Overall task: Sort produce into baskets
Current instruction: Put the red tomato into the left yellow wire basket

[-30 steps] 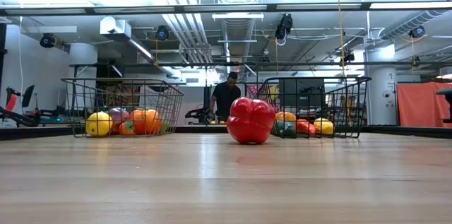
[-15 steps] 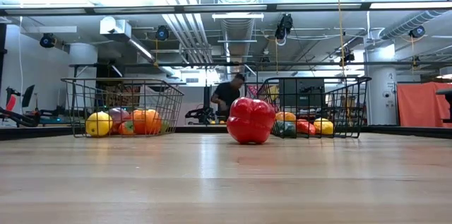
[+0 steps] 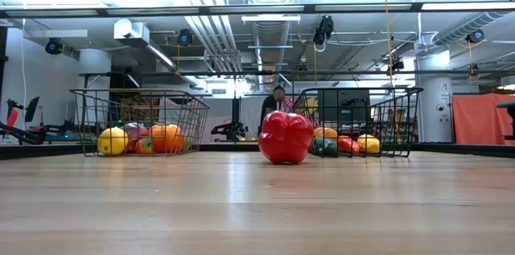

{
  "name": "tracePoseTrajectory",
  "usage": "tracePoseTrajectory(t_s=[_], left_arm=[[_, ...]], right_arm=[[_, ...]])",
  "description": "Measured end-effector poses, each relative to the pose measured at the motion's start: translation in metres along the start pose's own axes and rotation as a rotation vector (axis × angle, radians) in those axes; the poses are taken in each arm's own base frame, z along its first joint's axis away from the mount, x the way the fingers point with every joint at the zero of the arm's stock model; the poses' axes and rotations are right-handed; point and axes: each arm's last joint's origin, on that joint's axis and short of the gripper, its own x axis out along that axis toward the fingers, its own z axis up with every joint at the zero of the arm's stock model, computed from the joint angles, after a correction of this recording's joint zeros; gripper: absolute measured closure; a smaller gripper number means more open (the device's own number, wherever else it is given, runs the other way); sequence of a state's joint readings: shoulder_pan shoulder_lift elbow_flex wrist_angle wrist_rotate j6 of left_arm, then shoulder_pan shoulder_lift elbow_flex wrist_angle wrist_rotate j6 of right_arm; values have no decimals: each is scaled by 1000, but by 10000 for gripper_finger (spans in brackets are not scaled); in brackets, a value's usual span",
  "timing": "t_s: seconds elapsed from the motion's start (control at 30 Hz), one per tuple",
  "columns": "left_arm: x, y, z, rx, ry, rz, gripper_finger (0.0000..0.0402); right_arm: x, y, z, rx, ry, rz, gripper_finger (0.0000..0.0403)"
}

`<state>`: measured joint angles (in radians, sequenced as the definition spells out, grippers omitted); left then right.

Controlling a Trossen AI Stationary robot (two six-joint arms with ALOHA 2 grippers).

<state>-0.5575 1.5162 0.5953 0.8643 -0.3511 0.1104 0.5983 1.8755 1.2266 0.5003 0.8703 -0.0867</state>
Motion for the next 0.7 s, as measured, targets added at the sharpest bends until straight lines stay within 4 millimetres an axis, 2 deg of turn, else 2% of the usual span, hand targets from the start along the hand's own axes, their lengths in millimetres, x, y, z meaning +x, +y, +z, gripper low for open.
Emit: tracePoseTrajectory(t_s=[0.3,0.53,0.7], left_arm=[[0,1,1,14,-14,7,98],[1,1,2,20,-18,10,99],[1,2,2,13,-22,12,116]], right_arm=[[3,-2,0,4,-2,-3,103],[5,-4,0,19,-1,-9,103],[5,-5,2,36,-3,-11,103]])
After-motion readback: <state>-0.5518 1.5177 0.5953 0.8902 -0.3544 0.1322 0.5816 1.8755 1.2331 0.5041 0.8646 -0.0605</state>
